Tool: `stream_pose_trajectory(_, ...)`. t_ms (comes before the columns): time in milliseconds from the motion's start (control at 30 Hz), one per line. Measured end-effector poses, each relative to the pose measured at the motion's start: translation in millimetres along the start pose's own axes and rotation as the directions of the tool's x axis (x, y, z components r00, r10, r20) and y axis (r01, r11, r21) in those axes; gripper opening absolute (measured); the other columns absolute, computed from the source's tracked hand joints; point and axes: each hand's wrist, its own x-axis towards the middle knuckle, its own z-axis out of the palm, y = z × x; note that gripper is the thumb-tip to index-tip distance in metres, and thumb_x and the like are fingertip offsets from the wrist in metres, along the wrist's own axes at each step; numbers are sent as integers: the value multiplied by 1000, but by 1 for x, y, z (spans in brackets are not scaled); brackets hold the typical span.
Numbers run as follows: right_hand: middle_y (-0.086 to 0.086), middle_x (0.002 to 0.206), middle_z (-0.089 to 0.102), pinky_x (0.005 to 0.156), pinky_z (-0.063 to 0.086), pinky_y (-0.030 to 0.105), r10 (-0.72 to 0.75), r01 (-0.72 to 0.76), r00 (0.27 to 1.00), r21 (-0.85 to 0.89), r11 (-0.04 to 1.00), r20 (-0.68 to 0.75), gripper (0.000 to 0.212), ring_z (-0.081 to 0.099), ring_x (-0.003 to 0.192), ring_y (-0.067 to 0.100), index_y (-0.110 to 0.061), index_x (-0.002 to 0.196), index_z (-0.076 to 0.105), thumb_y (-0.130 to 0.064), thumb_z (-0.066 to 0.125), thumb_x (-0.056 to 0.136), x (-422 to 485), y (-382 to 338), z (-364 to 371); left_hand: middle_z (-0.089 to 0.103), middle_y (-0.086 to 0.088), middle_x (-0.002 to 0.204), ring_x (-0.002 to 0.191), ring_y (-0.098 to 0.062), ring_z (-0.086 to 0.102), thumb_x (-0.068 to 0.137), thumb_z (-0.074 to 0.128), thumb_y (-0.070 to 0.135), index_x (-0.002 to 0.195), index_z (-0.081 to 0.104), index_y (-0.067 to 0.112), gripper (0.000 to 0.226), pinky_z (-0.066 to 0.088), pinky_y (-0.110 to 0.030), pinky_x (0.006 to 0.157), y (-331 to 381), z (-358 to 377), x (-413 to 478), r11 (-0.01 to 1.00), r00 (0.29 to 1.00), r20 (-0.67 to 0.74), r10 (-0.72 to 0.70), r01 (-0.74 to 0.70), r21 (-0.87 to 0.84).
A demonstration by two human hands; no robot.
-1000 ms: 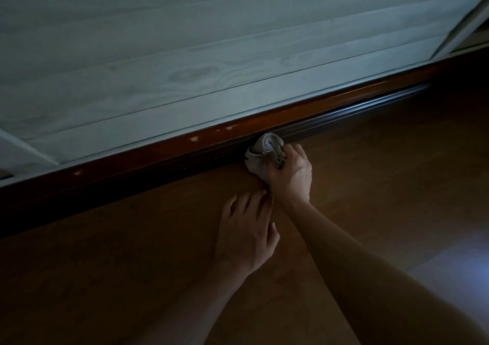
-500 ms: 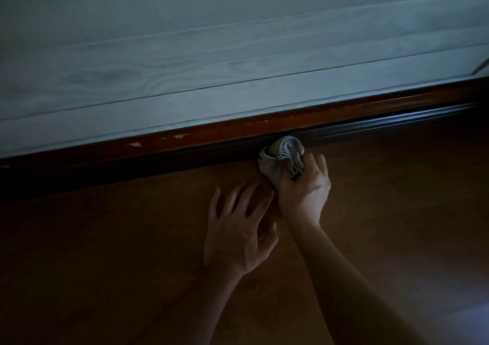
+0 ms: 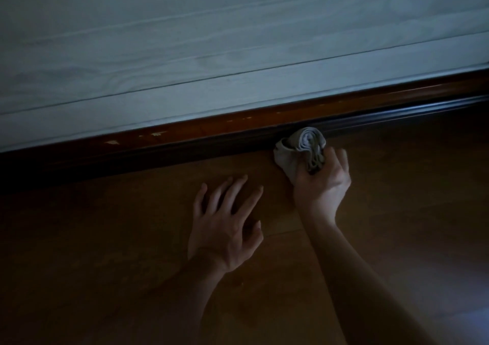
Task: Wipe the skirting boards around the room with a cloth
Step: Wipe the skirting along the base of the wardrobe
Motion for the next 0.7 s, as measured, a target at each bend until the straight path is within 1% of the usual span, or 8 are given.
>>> stream_pose_trajectory(133, -2, 86, 49, 56, 38, 24, -112, 107, 988, 54, 993, 103, 37, 46, 67, 12, -3, 83, 59, -40, 57, 82, -3, -7, 0, 28, 6, 161, 147, -21, 25, 87, 42, 61, 149, 36, 45, 64, 15, -58, 118, 1, -1, 1, 1000, 1000, 12, -11, 11, 9)
stream_pose_trajectory(233, 1, 85, 48, 57, 38, 23, -52, 52, 999, 2, 999, 1, 19, 41, 66, 9, -1, 83, 58, -19, 67, 82, 9, 9, -7, 28, 6, 161, 146, -21, 26, 86, 43, 61, 149, 36, 45, 65, 16, -59, 117, -1, 1, 1, 1000, 1000, 0, 2, -2, -8)
stream_pose_trajectory(300, 0, 84, 46, 58, 31, 10, -16, 15, 999, -26, 1000, -47, 12, 33, 64, 4, -1, 82, 58, -8, 68, 80, 11, 13, -7, 28, 6, 160, 146, -21, 27, 86, 44, 60, 148, 37, 45, 65, 16, -59, 117, -1, 3, 2, 1000, 1000, -4, -1, 1, -10)
stream_pose_trajectory(367, -2, 84, 45, 57, 30, 8, -61, 61, 998, -5, 998, -27, 16, 31, 60, 4, -3, 81, 58, -17, 65, 82, 6, 8, -4, 29, 7, 160, 146, -22, 28, 86, 44, 60, 148, 37, 45, 64, 17, -59, 117, 1, 1, 2, 1000, 1000, 4, -2, 2, -11)
stream_pose_trajectory(467, -4, 84, 46, 56, 31, 11, -123, 120, 991, 43, 992, 60, 31, 39, 62, 3, -7, 81, 57, -38, 60, 84, 2, 2, -3, 30, 5, 160, 145, -23, 30, 86, 44, 60, 148, 37, 45, 64, 15, -57, 118, 1, -1, 1, 1000, 1000, 1, 0, 0, -8)
stream_pose_trajectory(600, -4, 83, 46, 55, 31, 13, -37, 35, 999, -68, 997, -28, 12, 39, 63, 6, -2, 81, 60, -10, 69, 80, 13, 12, -10, 31, 5, 160, 145, -24, 32, 86, 43, 59, 146, 41, 43, 62, 17, -58, 117, 0, -1, 1, 1000, 1000, -10, 10, -10, -13)
stream_pose_trajectory(633, -4, 83, 46, 54, 34, 19, -30, 28, 999, -63, 998, -28, 15, 40, 64, 8, -2, 82, 60, -14, 68, 80, 12, 12, -10, 31, 4, 159, 145, -25, 32, 86, 43, 59, 146, 42, 43, 62, 18, -58, 117, 0, -1, 2, 1000, 1000, -9, 8, -8, -14)
stream_pose_trajectory(700, -3, 86, 48, 56, 42, 28, -68, 68, 997, -3, 998, 39, 36, 46, 68, 12, -4, 86, 61, -40, 61, 82, 6, 4, -7, 34, 4, 159, 145, -25, 32, 86, 42, 58, 146, 43, 43, 62, 21, -60, 117, 0, -2, 1, 1000, 1000, -6, 5, -5, -19)
